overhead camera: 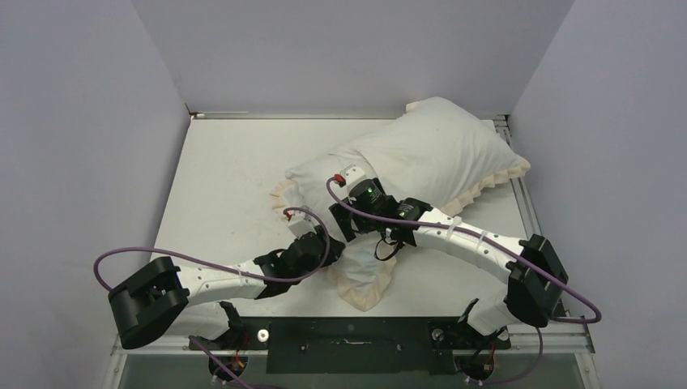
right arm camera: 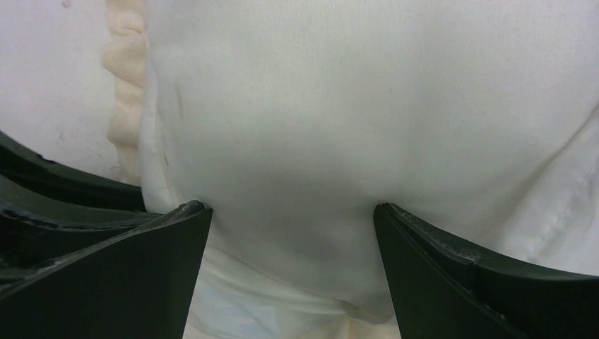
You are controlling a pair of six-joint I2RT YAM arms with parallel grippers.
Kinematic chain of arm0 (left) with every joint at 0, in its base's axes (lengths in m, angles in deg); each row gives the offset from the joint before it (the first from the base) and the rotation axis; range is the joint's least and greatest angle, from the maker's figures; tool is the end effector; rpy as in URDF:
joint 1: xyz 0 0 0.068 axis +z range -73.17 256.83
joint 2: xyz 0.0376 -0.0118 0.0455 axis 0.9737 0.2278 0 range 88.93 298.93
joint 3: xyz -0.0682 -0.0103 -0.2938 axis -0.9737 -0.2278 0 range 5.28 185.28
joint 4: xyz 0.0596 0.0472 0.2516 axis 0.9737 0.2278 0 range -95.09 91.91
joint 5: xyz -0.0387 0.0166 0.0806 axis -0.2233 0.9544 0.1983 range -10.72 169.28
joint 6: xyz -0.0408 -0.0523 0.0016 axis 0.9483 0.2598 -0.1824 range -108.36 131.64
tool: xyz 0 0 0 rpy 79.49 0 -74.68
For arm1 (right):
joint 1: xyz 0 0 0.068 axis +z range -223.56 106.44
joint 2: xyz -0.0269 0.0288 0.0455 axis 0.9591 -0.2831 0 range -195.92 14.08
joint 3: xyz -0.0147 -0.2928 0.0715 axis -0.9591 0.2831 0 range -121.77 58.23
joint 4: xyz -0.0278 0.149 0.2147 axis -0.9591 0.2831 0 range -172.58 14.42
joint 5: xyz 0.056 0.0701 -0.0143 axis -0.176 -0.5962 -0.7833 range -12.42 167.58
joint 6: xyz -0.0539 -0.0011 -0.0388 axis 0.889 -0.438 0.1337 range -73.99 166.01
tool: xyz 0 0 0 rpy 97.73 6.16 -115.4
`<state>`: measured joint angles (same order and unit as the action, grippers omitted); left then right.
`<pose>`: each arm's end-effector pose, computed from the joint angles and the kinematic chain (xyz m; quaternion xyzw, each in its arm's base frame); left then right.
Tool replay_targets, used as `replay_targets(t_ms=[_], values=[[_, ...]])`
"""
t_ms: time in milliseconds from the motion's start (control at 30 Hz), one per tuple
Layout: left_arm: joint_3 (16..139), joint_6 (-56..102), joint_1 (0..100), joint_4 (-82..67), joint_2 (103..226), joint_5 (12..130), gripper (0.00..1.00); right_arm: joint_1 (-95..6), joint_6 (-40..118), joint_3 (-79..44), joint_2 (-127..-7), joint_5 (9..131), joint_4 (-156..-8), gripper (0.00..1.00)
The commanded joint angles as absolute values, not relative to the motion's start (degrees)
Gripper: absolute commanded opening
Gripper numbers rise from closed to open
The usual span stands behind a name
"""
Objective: Remove the pillowcase from the pillow
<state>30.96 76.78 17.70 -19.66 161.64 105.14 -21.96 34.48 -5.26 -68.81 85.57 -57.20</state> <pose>0.1465 -0.2002 0.1895 -0.1524 0.8475 -0.3230 0.3927 0.2078 0.2506 0.2909 -0.2903 0.8744 0.1459 0.3604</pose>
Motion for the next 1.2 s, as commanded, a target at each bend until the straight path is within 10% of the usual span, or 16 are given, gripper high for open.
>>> replay_targets(t_ms=[0, 133, 300, 500, 1167], values=[[28.66, 76.06, 18.45, -17.86, 161.94, 104.35, 0.19, -21.89, 33.58, -4.96, -71.65, 91.28, -52.30, 0.90], [27.97, 76.06, 18.89, -19.00, 161.89, 103.80, 0.00, -21.89, 33.98, -3.20, -74.45, 88.72, -52.35, 0.90], [27.56, 75.89, 18.97, -19.54, 161.50, 103.84, 0.00, -21.95, 34.82, -2.73, -79.99, 85.03, -54.57, 0.93], [26.16, 75.38, 18.92, -19.84, 158.63, 104.99, 0.00, -22.09, 34.25, -5.91, -85.11, 81.46, -59.26, 0.06], [26.67, 68.66, 16.06, -17.27, 151.07, 106.56, 0.00, -35.96, 21.71, -21.79, -86.91, 76.44, -83.36, 0.05]])
